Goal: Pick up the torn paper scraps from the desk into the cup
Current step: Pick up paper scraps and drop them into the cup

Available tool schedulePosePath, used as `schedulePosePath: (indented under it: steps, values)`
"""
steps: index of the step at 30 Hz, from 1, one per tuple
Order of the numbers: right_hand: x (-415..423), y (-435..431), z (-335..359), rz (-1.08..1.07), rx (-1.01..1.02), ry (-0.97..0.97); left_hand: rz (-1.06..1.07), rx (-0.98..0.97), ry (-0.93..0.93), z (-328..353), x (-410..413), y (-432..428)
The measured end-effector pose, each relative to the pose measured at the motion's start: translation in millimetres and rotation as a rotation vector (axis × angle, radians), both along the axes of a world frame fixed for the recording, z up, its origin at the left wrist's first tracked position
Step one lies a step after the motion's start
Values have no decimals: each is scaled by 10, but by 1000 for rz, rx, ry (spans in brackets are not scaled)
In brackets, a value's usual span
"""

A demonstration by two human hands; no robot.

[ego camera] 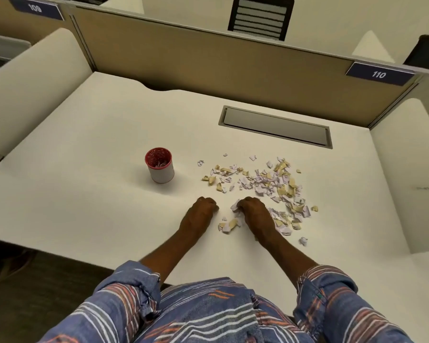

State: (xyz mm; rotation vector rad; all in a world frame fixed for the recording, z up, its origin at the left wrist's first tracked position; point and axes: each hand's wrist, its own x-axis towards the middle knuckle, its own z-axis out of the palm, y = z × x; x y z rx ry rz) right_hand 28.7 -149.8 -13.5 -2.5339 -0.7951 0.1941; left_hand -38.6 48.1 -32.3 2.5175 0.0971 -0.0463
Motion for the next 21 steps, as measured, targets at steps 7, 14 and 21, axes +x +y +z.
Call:
schedulePosePath:
  steps: [7,14,21]
  values:
    - [61,75,57,-150,124,65,242,-224,-143,57,-19,17]
    - [103,339,181,-274,267,141,429,-441,-210,291,87,194]
    - [120,776,388,-333,488,305,497,-532,-353,680,287,699]
